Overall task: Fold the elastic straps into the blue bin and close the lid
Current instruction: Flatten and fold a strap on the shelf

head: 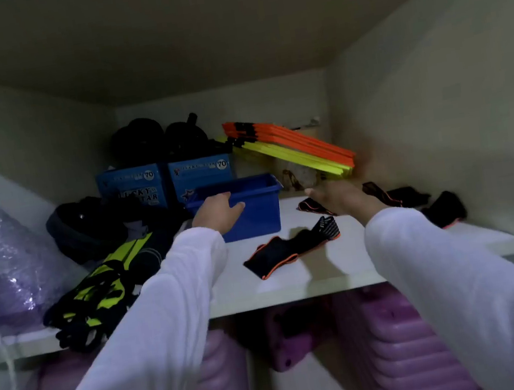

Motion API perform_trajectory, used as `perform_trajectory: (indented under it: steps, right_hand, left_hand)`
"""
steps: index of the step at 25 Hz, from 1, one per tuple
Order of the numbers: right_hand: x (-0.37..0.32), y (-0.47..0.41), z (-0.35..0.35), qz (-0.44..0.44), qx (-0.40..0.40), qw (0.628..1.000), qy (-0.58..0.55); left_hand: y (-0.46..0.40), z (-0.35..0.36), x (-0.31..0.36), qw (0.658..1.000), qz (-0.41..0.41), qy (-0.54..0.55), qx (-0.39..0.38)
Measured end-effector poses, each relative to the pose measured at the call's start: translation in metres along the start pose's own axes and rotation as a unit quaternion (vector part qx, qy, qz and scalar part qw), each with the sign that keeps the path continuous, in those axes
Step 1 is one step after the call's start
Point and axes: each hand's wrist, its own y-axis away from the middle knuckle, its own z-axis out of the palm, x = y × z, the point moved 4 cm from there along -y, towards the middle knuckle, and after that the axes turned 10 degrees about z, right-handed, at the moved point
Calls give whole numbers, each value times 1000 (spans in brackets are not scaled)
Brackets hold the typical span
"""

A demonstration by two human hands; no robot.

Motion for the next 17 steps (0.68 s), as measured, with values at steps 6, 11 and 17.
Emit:
perform_trajectory:
  steps: [6,11,17]
  right_hand:
    - [17,18,62,6,-103,991,87]
    - [18,25,89,-11,-142,987,75]
    - [21,22,102,-22,-142,988,57]
  left_hand:
    - [22,57,-22,996,-31,-9,-85]
    - [40,90,-26,993,-18,9,-114]
    - [45,94,-25,994,-12,29,-106]
